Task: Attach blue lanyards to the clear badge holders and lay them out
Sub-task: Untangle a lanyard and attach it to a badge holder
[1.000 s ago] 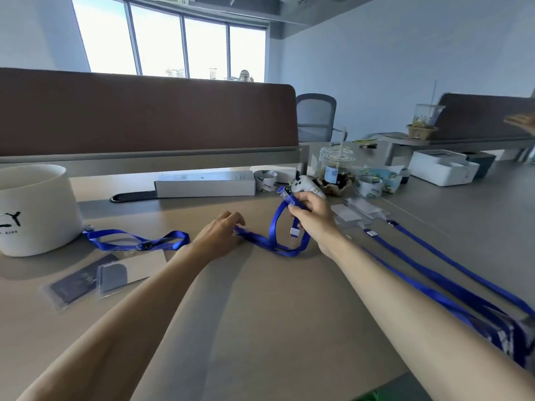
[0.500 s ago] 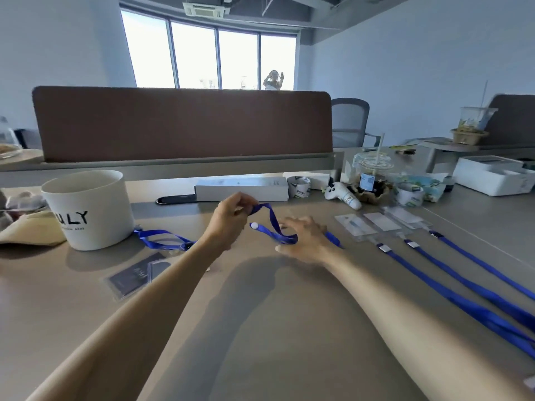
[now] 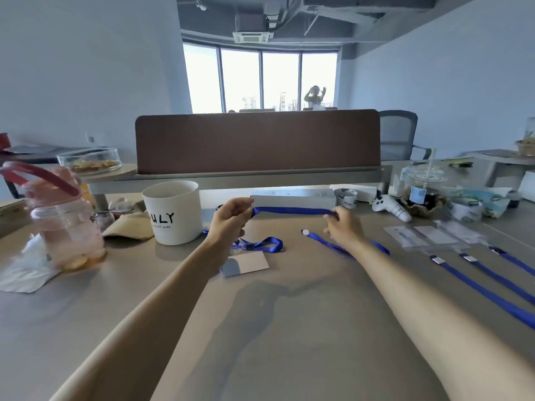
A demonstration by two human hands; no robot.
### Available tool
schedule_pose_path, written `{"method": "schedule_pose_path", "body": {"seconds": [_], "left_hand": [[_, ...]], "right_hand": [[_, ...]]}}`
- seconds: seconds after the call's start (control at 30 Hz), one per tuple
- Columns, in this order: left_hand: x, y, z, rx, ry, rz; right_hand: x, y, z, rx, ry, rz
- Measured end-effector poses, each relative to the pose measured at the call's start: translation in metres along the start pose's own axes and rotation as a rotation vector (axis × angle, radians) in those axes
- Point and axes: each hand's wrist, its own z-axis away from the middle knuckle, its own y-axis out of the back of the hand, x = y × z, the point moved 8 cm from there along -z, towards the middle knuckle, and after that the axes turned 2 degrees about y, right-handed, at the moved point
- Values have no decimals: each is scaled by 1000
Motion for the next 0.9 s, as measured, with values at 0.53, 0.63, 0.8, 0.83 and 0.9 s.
{"method": "schedule_pose_path", "body": {"seconds": [0.53, 0.63, 0.8, 0.83, 0.9], "left_hand": [[-32, 68, 34, 25, 119, -115], [-35, 38, 38, -129, 76, -166], [-42, 10, 32, -172, 61, -255], [-41, 8, 29, -154, 55, -274], [-37, 3, 26, -132, 46, -267]], "right_hand": [[-68, 10, 25, -105, 85, -225], [-98, 5, 31, -59, 175, -212], [-143, -29, 72, -268, 566, 222], [-144, -37, 81, -333, 614, 307], [-143, -49, 98, -419, 699, 496]]}}
